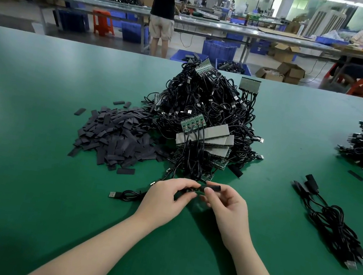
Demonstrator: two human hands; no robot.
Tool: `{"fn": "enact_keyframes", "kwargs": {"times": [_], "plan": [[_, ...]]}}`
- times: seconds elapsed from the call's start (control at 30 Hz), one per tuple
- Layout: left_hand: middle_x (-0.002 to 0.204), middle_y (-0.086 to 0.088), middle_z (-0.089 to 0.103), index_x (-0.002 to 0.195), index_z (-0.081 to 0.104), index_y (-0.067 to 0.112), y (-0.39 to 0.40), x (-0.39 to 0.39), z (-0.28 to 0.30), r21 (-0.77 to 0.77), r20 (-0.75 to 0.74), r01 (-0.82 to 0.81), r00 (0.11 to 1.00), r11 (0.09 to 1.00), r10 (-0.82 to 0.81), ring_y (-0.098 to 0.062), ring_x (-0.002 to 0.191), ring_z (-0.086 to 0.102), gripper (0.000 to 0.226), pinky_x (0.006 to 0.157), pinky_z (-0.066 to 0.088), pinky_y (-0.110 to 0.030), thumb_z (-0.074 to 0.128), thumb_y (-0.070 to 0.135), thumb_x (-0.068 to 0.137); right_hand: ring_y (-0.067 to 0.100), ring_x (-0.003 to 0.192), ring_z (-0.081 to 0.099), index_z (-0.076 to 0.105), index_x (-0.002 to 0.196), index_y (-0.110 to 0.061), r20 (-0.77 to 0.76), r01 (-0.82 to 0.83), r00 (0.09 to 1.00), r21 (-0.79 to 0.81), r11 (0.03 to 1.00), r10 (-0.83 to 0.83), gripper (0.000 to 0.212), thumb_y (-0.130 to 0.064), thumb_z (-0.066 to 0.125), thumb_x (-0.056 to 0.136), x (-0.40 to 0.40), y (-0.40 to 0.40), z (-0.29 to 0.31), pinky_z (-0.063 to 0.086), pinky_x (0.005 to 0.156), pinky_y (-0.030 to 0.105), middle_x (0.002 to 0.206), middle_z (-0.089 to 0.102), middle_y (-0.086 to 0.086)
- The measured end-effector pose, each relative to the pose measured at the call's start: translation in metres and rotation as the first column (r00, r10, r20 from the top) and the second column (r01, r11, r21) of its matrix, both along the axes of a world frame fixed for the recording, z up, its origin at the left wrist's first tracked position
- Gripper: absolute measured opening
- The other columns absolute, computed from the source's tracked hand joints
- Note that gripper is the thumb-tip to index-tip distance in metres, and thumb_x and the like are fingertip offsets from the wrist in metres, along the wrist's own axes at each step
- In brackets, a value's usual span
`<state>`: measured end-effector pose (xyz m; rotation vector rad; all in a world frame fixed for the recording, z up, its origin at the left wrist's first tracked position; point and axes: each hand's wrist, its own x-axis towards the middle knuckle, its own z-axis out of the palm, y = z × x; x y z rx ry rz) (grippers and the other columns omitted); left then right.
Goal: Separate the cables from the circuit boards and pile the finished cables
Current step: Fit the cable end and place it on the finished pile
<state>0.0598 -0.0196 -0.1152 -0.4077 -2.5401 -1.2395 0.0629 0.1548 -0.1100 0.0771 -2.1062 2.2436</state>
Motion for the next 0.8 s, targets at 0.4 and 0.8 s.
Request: {"fn": "enact_keyframes", "kwargs": {"times": [0.4, 0.8], "plan": [[0.102, 0.036, 0.065, 0.114, 0.056, 0.043, 0.0026, 0.0047, 0.0068, 0.027, 0.039, 0.018, 0.999, 0.999, -0.019, 0.016, 0.102, 0.058, 0.027, 0.084, 0.041, -0.005, 0.065, 0.036, 0.089, 0.007, 0.074, 0.071, 0.075, 0.095, -0.022, 0.001, -0.061, 0.998, 0.056, 0.997, 0.061, 0.015, -0.009, 0.072, 0.09, -0.0005, 0.0001, 0.0021, 0.051, 0.068, 0.014, 0.08, 0.076, 0.002], [0.092, 0.007, 0.076, 0.103, 0.077, 0.022, 0.0065, 0.0067, 0.0034, -0.148, -0.275, -0.1, 0.96, 0.984, 0.057, -0.011, 0.084, 0.07, 0.022, 0.076, 0.054, -0.033, 0.067, 0.033, 0.086, 0.004, 0.073, 0.07, 0.076, 0.092, -0.02, 0.009, -0.044, 0.999, 0.046, 0.998, 0.044, 0.012, -0.008, 0.073, 0.089, 0.0005, -0.0008, 0.0026, 0.051, 0.068, 0.012, 0.078, 0.076, 0.0]]}}
